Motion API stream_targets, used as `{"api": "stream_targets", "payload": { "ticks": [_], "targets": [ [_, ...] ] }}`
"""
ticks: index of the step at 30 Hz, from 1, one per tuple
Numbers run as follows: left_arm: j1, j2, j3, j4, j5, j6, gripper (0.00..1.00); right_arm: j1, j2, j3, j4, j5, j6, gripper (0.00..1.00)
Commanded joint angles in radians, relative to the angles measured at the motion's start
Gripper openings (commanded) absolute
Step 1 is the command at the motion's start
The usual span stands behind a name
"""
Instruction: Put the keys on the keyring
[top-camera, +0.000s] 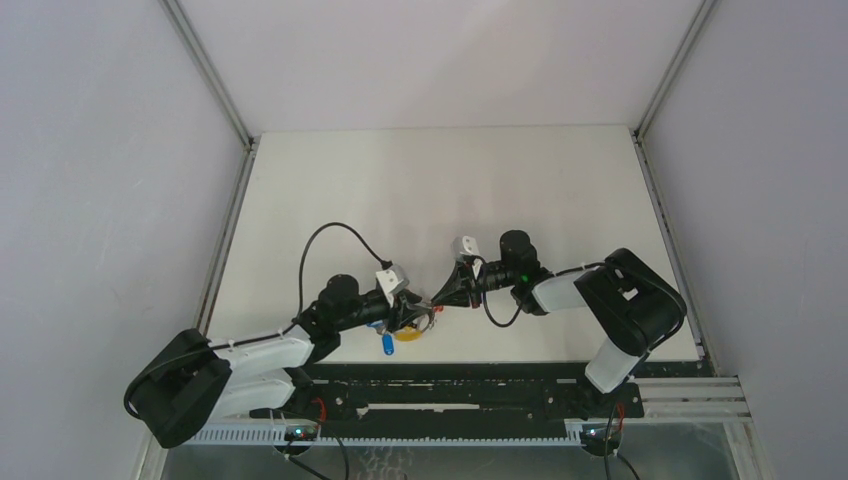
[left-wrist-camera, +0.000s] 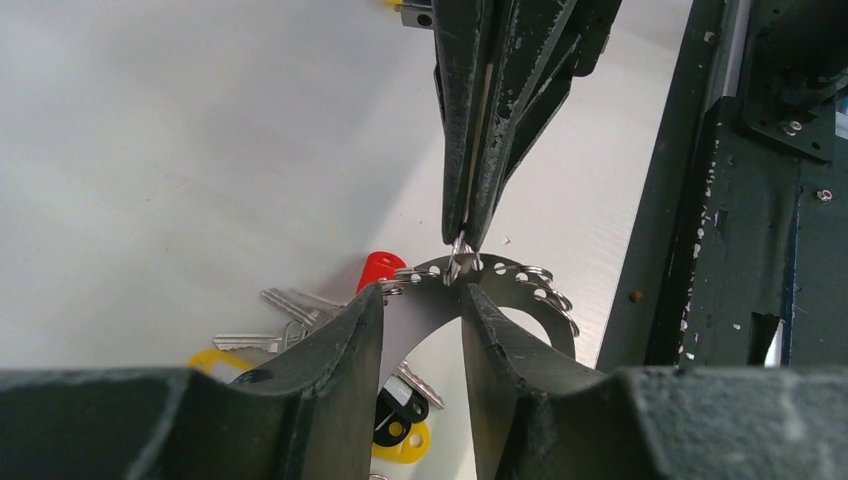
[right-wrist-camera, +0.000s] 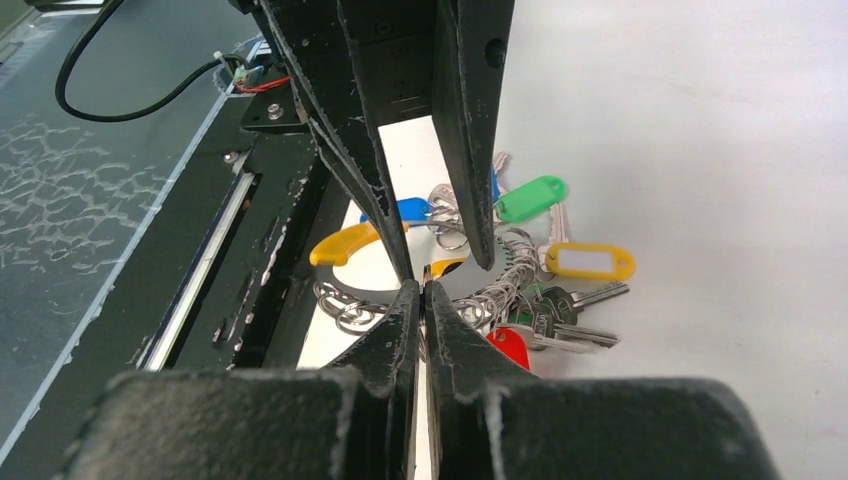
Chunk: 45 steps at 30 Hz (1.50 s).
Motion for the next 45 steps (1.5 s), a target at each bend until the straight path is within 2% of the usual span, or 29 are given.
{"api": "stream_targets", "payload": {
  "ticks": [1, 13, 21, 34, 39, 45],
  "targets": [
    [0.02, 0.002, 0.061, 0.05, 0.035, 0.017, 0.38, 0.001, 0.015, 0.014, 0.056, -0.044, 0.014, 0.0],
    [0.049, 0.017, 0.089, 0.032, 0.164, 0.036, 0.38, 0.0, 0.024, 0.028, 0.048, -0.058, 0.017, 0.0],
    [0.049, 0.052, 0.104, 0.03, 0.198, 0.043, 0.38, -0.002, 0.024, 0.03, 0.04, -0.062, 0.015, 0.0],
    [0.049, 0.097, 0.131, 0.009, 0.237, 0.046, 0.19, -0.003, 0.019, 0.032, 0.036, -0.069, 0.017, 0.0],
    [0.049, 0.098, 0.127, 0.009, 0.245, 0.044, 0.16, -0.003, 0.018, 0.032, 0.037, -0.071, 0.017, 0.0],
    [0.048, 0.1, 0.127, 0.007, 0.253, 0.044, 0.08, -0.003, 0.016, 0.032, 0.037, -0.07, 0.019, 0.0]
  ]
}}
